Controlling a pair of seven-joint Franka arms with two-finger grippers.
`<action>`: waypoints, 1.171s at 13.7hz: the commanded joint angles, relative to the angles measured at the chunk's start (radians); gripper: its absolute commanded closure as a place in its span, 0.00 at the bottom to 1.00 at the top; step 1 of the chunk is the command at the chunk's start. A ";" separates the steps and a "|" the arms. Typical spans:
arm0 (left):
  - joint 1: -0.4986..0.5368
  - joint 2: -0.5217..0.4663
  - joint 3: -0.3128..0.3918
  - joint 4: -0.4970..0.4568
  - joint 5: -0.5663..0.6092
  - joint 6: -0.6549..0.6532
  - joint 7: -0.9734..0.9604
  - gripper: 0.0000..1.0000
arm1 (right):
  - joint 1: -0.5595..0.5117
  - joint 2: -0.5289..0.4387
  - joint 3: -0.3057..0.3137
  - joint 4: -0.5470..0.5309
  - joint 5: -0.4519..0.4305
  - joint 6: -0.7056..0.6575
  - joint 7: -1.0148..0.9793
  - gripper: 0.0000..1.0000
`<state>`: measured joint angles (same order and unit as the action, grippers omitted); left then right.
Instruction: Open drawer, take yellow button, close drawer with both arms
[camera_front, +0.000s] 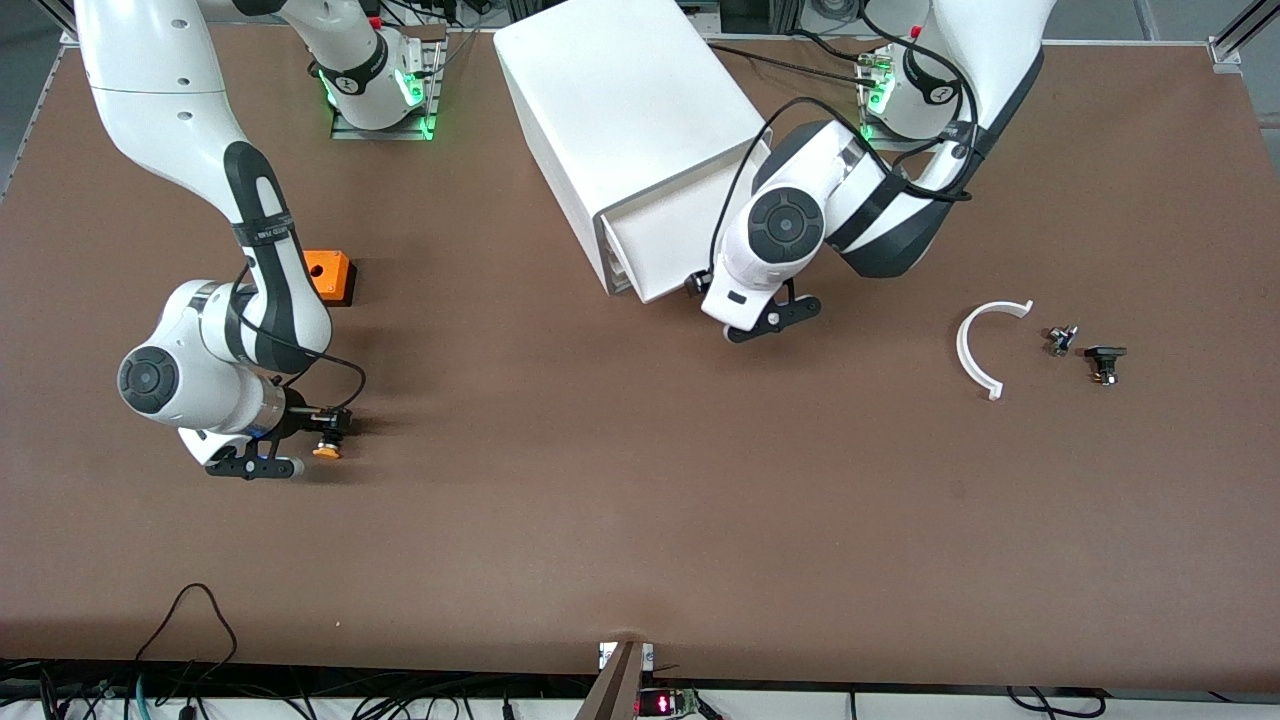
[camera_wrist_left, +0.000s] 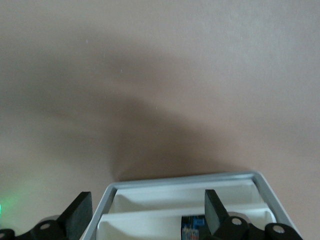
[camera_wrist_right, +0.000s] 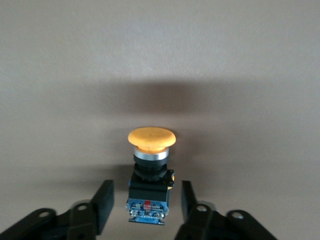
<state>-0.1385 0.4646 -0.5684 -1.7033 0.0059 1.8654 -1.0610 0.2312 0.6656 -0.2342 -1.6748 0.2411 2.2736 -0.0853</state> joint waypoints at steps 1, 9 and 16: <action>0.014 -0.061 -0.033 -0.056 -0.052 -0.009 -0.008 0.01 | 0.000 -0.081 -0.005 0.012 0.006 -0.016 -0.010 0.00; 0.005 -0.066 -0.108 -0.090 -0.070 -0.012 -0.067 0.01 | 0.013 -0.320 -0.010 0.047 -0.158 -0.185 0.039 0.00; -0.001 -0.064 -0.128 -0.091 -0.112 -0.020 -0.067 0.01 | 0.042 -0.552 0.001 0.052 -0.183 -0.430 0.180 0.00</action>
<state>-0.1391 0.4392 -0.6813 -1.7762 -0.0622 1.8616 -1.1276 0.2556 0.1867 -0.2362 -1.6062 0.0898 1.8845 0.0689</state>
